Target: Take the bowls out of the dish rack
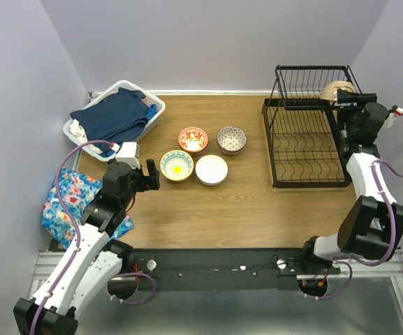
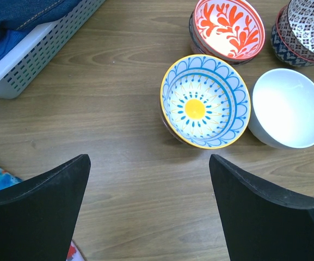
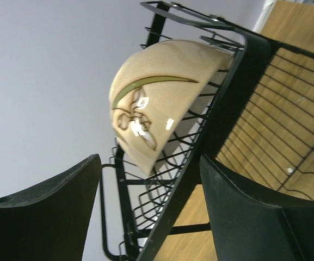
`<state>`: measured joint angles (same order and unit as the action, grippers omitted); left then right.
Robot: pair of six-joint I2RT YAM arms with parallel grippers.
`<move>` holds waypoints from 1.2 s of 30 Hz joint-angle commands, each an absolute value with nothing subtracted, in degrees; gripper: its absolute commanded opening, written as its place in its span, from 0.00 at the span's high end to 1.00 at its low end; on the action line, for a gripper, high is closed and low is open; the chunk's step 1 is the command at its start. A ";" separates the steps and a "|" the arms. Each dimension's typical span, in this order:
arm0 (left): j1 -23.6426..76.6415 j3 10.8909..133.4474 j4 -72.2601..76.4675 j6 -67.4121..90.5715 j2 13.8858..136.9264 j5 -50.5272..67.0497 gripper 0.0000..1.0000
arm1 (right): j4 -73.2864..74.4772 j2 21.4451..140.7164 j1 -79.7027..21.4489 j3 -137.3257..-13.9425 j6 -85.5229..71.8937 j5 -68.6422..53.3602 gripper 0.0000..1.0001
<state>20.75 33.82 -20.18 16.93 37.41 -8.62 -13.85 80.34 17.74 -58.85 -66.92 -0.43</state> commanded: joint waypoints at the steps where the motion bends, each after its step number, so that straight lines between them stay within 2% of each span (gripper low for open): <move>1: 20.92 33.22 -19.07 16.00 37.44 -10.63 0.01 | -15.05 77.26 18.37 -59.67 -70.66 -2.55 0.19; 6: 20.92 33.22 -19.16 15.91 37.44 -10.90 0.01 | -14.59 75.15 18.81 -58.28 -72.94 -2.37 0.19; 13: 20.92 33.22 -19.16 15.82 37.53 -10.90 0.01 | -23.28 77.52 19.51 -55.81 -78.13 -5.01 0.19; 36: 20.92 33.22 -19.07 15.73 38.41 -11.16 0.01 | -23.91 79.89 19.51 -55.46 -80.24 -3.43 0.19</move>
<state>20.75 33.82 -20.18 16.45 38.37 -9.87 -22.50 78.96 19.14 -56.05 -79.53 -4.16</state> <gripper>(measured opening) 0.990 0.809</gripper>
